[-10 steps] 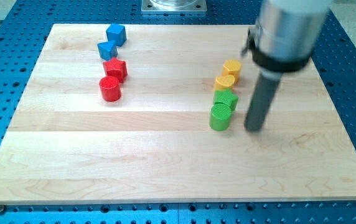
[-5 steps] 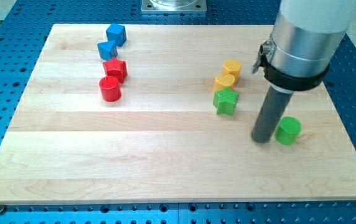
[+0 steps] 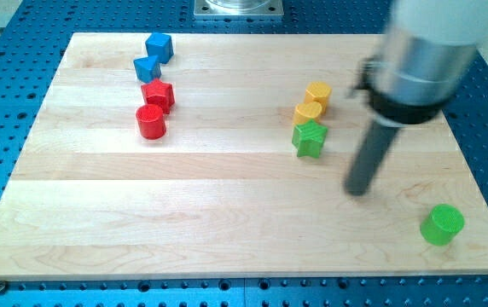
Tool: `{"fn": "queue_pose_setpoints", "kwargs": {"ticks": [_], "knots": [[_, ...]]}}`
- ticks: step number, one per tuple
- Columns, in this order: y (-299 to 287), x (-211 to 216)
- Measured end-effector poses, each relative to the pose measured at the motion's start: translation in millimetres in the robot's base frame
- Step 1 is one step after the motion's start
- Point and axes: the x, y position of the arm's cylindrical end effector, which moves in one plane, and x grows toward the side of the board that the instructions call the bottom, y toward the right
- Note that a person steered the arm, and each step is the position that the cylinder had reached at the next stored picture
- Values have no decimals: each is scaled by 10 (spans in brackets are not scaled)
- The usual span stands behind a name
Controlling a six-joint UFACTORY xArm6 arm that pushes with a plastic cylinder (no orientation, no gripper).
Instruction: Move the green blocks to the bottom right corner
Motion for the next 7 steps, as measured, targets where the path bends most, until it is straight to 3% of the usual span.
{"fn": "queue_pose_setpoints", "kwargs": {"ticks": [1,2,3,4,5,6,7], "knots": [[-872,-204],[-843,-791],[-265,-853],[556,-524],[769,-232],[870,-666],[1010,-436]]}}
